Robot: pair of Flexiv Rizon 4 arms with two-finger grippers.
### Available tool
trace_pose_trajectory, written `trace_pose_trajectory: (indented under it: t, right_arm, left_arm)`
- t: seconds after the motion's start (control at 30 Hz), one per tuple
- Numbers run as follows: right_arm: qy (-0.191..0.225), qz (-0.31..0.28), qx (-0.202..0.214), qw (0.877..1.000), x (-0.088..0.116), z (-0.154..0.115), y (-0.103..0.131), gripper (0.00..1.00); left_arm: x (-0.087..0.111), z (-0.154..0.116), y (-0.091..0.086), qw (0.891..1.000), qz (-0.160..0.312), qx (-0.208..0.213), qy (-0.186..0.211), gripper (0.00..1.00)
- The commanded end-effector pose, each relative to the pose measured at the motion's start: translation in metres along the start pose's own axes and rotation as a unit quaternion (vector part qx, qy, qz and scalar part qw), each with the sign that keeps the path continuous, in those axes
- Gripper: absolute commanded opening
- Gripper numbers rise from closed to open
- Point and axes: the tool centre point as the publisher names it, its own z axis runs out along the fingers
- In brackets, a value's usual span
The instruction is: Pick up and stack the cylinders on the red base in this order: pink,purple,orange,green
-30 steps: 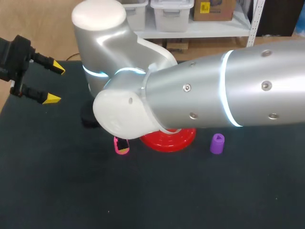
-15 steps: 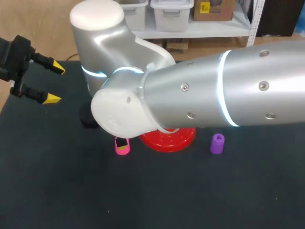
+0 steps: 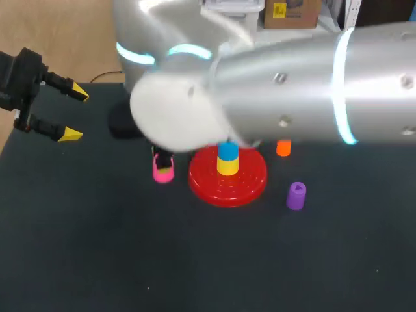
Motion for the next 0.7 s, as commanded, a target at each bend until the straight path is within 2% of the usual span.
trace_pose_trajectory:
  t: [0.03, 0.13, 0.27, 0.5, 0.7]
  right_arm:
    - [-0.015, 0.014, -0.03, 0.999, 0.016, -0.07, 0.009, 0.0]
    - [-0.016, 0.019, -0.056, 0.998, 0.027, -0.099, 0.011, 0.0]
    - [-0.002, 0.026, -0.046, 0.999, 0.047, -0.119, 0.01, 0.0]
    - [-0.016, 0.083, -0.026, 0.996, 0.076, -0.122, -0.007, 0.0]
    - [-0.025, 0.122, -0.033, 0.992, 0.096, -0.117, -0.006, 0.0]
  left_arm:
    - [0.001, 0.001, 0.001, 1.0, 0.001, 0.0, 0.0, 1.0]
    - [0.001, 0.001, 0.001, 1.0, 0.001, 0.0, 0.0, 1.0]
    - [0.001, 0.001, 0.001, 1.0, 0.001, 0.0, 0.0, 1.0]
    - [0.001, 0.001, 0.001, 1.0, 0.001, 0.0, 0.0, 1.0]
    - [0.001, 0.001, 0.001, 1.0, 0.001, 0.0, 0.0, 1.0]
